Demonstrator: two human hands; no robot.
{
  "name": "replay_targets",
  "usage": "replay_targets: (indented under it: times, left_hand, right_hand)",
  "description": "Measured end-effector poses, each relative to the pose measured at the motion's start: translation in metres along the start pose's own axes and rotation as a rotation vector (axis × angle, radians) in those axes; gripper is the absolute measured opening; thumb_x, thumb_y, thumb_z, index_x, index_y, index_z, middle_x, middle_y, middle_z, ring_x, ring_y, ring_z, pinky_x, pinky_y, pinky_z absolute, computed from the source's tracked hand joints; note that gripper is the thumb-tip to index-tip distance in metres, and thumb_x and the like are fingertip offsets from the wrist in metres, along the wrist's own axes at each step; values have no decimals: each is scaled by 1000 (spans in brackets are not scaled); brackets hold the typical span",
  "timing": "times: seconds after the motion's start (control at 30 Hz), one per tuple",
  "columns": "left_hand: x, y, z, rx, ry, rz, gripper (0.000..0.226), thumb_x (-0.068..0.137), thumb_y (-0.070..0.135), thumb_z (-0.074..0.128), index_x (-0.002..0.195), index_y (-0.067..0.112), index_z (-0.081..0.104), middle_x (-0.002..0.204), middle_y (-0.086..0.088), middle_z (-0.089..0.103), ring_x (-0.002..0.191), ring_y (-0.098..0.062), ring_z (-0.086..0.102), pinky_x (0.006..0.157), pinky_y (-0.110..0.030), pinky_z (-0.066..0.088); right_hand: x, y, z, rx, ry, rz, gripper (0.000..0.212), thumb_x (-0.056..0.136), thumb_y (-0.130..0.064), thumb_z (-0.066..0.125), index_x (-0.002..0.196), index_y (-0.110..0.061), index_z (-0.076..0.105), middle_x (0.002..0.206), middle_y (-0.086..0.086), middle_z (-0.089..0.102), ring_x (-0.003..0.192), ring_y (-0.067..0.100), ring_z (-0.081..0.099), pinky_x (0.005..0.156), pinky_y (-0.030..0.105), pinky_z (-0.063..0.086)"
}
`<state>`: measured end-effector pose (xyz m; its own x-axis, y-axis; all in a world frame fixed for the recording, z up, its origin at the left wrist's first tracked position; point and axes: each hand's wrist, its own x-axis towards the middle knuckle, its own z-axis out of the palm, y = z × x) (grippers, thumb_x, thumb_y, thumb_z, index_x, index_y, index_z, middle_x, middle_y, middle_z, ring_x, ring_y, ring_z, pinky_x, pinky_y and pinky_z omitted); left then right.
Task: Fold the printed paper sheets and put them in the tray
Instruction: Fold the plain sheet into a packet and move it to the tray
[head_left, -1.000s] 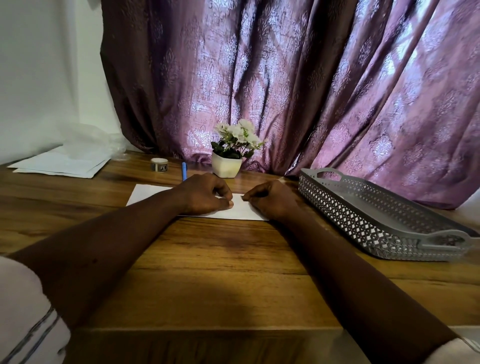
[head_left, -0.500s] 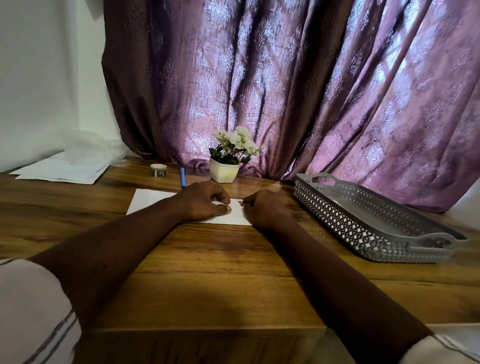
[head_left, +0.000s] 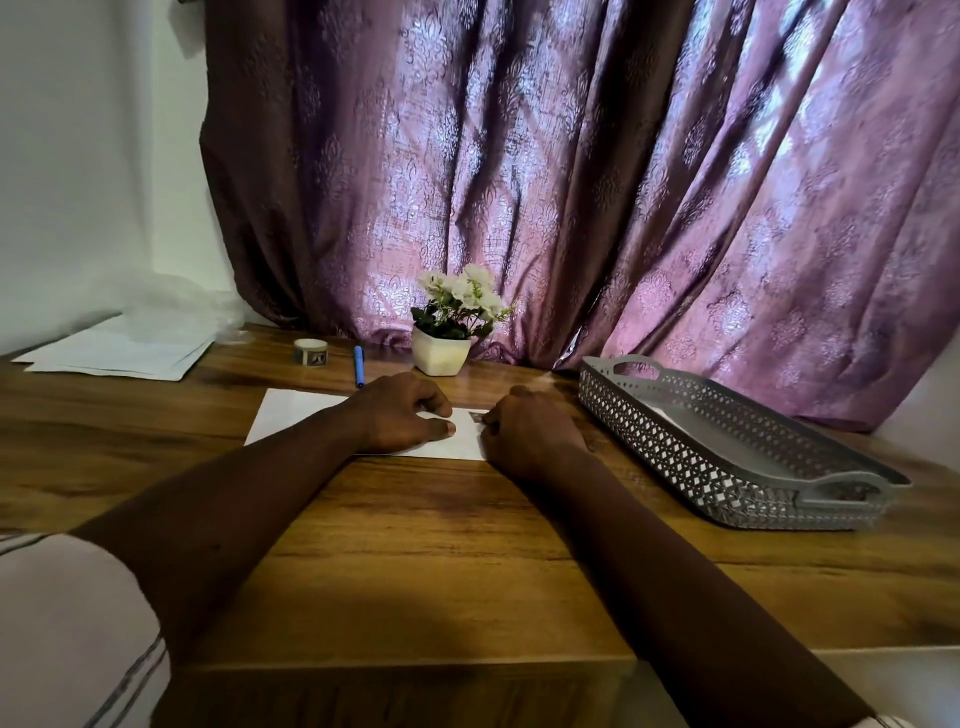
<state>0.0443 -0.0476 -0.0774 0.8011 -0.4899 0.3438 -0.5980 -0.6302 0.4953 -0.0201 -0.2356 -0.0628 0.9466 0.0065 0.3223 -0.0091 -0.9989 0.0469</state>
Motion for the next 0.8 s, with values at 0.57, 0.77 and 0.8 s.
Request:
replay_targets:
  times: [0.57,0.77,0.8]
  left_hand:
    - [2,-12,-5,332,48,-132,68,74,85,52,122,39,64,130,3,61,121,-23,56,104,-51,46]
    - [2,-9,-7,215,82,-134,80,57,93,56,110,34,72,110,15,69,101,-11,63,92,-40,55]
    - [1,-8,-7,186,98,-128,73,61,88,63,108,34,72,106,16,70,98,-9,63,89,-38,56]
  right_hand:
    - [16,18,16,502,35,85,24,90,-32,67,112,-25,74,109,-2,74,89,14,68,75,31,57]
    - [25,17,23,513,14,66,50,94,-42,63,141,-25,58,140,6,62,128,29,56,107,41,48]
    - [25,17,23,557,17,76,50,94,-41,63,141,-25,58,137,6,65,127,30,59,106,43,49]
